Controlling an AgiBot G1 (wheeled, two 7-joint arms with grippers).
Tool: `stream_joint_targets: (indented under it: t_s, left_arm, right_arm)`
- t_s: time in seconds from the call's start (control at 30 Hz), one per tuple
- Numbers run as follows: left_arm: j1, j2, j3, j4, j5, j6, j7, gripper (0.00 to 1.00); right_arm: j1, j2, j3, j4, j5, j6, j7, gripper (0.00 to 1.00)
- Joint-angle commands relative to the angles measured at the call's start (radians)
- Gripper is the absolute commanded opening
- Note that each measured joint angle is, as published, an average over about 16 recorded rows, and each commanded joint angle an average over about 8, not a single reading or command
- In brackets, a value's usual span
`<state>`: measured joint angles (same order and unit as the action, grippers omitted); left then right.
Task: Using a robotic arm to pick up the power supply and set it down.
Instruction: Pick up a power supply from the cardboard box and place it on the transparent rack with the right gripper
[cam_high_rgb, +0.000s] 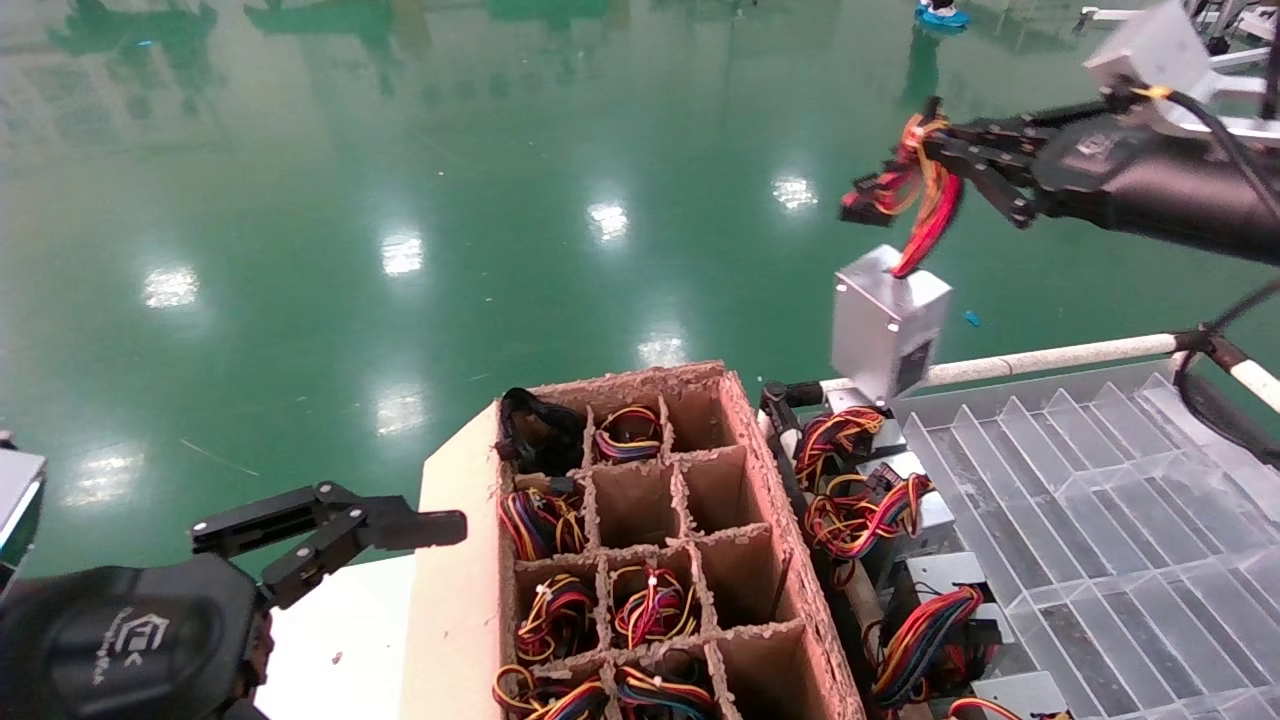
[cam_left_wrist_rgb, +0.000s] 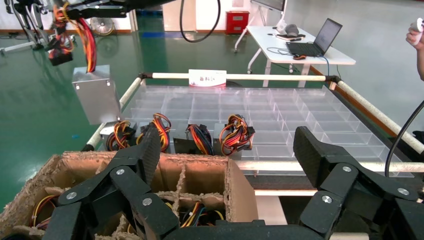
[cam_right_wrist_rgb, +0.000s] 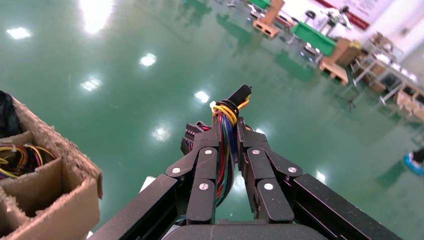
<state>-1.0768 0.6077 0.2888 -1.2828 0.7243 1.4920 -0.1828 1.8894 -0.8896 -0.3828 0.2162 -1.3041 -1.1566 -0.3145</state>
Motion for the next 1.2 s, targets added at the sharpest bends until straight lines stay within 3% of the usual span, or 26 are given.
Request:
stream_joint_targets:
  t_s: [0.03,0.5,1.2]
  left_arm:
    - [0.000,0.000,0.000,0.000,0.000,0.000,0.000,1.00]
    - [0.000,0.000,0.001,0.000,-0.001,0.000,0.001,1.00]
    - [-0.001,-0.001,0.002,0.000,-0.002,-0.001,0.001,1.00]
  right_arm:
    - [0.002,0.009,0.007,-0.039,0.008,0.000,-0.025,0.00]
    - [-0.046,0.056,0.049,-0.187,0.065,0.010,-0.073,0.00]
    - [-0.129,0.012,0.063,-0.248,0.084,0.010,-0.021,0.00]
